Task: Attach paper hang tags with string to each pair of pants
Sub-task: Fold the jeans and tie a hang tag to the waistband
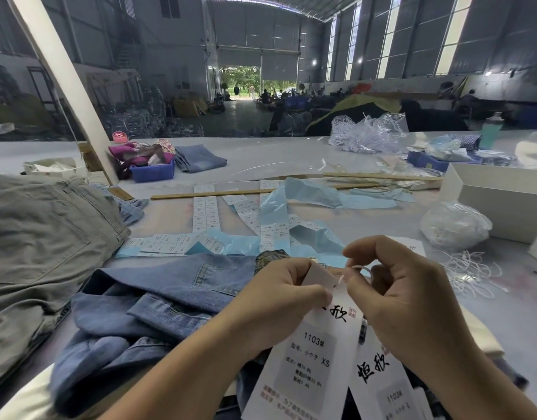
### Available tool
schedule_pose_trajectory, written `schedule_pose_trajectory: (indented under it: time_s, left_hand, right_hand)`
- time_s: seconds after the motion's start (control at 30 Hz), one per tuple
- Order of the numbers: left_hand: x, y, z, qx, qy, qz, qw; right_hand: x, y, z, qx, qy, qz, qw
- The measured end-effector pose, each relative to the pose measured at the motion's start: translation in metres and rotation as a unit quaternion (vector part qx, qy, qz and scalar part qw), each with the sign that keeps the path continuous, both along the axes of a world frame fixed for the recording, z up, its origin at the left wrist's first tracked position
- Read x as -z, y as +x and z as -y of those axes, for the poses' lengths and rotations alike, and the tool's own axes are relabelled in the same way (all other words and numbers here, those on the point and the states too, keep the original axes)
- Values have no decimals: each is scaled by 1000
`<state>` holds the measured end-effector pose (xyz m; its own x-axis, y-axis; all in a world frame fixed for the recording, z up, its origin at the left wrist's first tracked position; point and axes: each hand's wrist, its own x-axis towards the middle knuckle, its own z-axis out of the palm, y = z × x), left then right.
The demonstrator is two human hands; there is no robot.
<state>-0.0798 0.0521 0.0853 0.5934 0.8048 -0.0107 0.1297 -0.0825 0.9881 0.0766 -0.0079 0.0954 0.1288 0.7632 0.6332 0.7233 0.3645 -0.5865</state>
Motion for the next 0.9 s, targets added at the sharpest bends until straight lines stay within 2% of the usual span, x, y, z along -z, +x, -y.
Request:
schedule_pose_trajectory:
  time_s: [0.37, 0.7, 0.9]
  left_hand:
    - [2, 1, -2, -2, -18, 5, 1000]
    - [-1, 0, 0, 6, -9, -11, 1000]
    - [-3, -7, 0, 36, -114, 67, 990]
  right_hand:
    - [3, -1, 3, -17, -1, 53, 998]
    - [11, 0, 2, -25, -6, 55, 998]
    - [16, 1, -1, -24, -10, 26, 999]
